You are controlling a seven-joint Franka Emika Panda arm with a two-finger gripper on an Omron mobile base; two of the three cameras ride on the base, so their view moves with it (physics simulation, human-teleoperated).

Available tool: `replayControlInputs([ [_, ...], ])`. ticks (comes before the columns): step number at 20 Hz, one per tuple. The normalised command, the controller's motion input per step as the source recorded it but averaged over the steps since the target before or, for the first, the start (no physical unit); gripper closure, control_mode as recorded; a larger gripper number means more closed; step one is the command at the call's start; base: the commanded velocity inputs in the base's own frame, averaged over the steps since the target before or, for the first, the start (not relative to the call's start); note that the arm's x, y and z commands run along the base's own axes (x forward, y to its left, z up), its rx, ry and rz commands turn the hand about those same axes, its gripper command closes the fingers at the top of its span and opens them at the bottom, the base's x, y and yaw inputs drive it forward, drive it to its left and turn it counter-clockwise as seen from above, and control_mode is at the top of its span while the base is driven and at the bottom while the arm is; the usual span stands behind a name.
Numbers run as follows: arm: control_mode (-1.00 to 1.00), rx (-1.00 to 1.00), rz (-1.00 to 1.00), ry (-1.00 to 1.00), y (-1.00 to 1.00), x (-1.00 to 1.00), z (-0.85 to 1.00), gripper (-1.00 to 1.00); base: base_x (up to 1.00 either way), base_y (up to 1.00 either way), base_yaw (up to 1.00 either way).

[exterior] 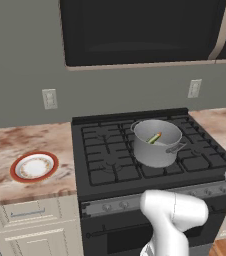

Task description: Retrieve the frozen meat and place it in the pot on a burner. Then turn the burner on.

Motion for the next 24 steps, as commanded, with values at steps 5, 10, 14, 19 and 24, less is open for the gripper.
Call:
replayControlInputs([
  [5, -1.0, -0.05, 0.06, 0.01, 0.18, 0.02, -0.44, -1.0, 0.0, 0.0, 0.0],
  [10, -1.0, 0.0, 0.02, 0.0, 0.03, 0.0, -0.1, -1.0, 0.0, 0.0, 0.0],
  [14, -1.0, 0.0, 0.0, 0.0, 0.1, -0.15, 0.0, -1.0, 0.0, 0.0, 0.0],
  [19, 1.0, 0.0, 0.0, 0.0, 0.0, 0.0, 0.0, -1.0, -0.39, 0.4, 0.0],
  [24, 1.0, 0.0, 0.0, 0.0, 0.0, 0.0, 0.0, -1.0, -0.34, 0.73, -0.01],
])
